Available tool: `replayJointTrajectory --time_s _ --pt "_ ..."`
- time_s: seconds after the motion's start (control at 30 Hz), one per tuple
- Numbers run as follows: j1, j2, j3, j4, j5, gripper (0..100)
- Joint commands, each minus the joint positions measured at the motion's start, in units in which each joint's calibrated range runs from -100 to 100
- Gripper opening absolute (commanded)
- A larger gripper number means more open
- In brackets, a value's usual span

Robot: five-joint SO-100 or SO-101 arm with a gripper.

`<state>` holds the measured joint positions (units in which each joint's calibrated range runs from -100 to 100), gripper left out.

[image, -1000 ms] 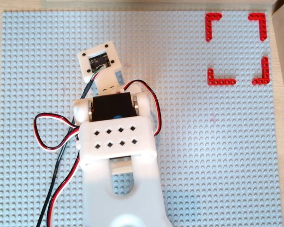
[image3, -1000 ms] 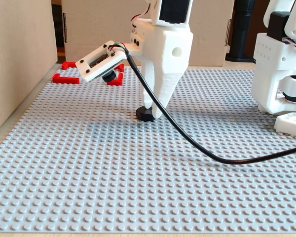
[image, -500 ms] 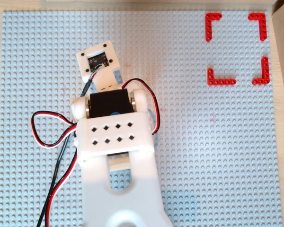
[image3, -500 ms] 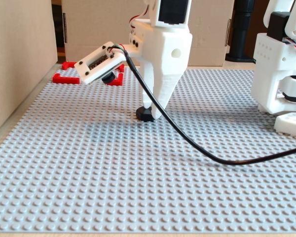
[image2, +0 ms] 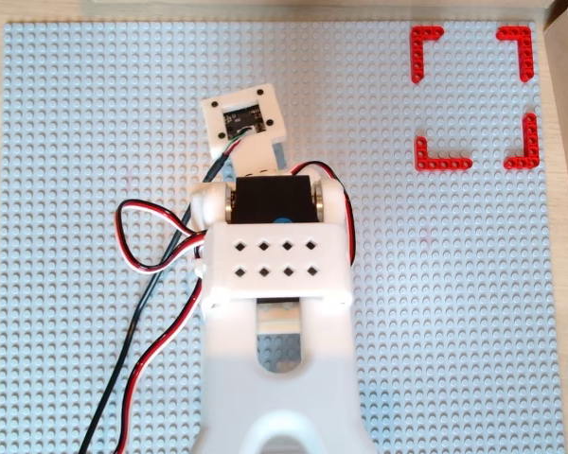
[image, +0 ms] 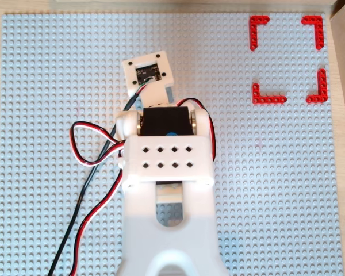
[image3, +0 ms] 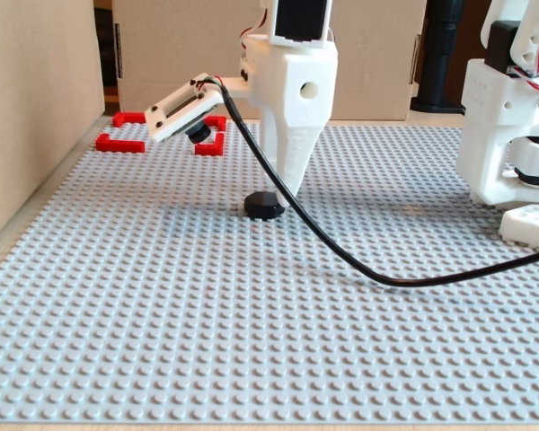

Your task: Grab the Lego and store it in red box

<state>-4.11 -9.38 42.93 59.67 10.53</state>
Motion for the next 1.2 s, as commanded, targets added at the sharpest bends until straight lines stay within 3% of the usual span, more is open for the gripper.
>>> replayJointTrajectory --time_s 0.0,0.33,0.8,1.17 --pt "-0.2 -0.2 -1.8 0.0 -0.2 18" --pt "-7.0 -0.3 -1.8 -0.4 -3.1 18" --pt "-6.8 1.0 -3.4 -1.4 -3.1 18" --pt "-6.8 10.2 -12.1 3.7 -3.3 18"
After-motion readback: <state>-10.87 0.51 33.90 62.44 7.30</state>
